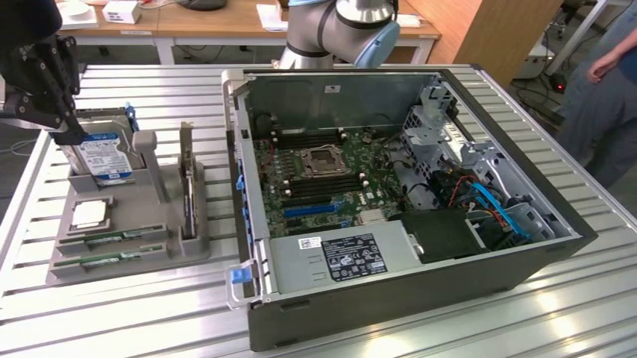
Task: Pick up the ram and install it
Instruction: 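Pick up the ram and move it above insertion slot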
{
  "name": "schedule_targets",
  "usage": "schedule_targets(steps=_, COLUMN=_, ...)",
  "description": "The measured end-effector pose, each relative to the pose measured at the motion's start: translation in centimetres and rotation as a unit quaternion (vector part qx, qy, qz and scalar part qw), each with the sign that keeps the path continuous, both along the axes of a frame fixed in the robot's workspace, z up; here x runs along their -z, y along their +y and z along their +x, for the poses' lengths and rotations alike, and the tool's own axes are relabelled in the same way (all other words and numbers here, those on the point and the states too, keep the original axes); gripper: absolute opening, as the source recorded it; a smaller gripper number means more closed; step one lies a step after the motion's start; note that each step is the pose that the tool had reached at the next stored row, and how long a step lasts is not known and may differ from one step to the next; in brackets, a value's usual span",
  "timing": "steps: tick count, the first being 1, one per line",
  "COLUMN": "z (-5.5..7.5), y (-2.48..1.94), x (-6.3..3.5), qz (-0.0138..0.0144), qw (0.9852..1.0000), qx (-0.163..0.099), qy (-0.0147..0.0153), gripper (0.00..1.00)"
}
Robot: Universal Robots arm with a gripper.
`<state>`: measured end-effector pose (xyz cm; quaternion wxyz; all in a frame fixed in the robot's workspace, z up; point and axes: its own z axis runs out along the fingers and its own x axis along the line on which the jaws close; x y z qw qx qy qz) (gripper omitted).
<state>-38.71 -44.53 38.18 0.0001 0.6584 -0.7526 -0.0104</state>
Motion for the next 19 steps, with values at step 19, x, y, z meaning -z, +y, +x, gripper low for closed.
schedule_targets(steps=19, z=0.0, y=0.0, x=0.28, qz=0.0, qw=1.0, qx=0.0, qy=0.0001, gripper=0.29)
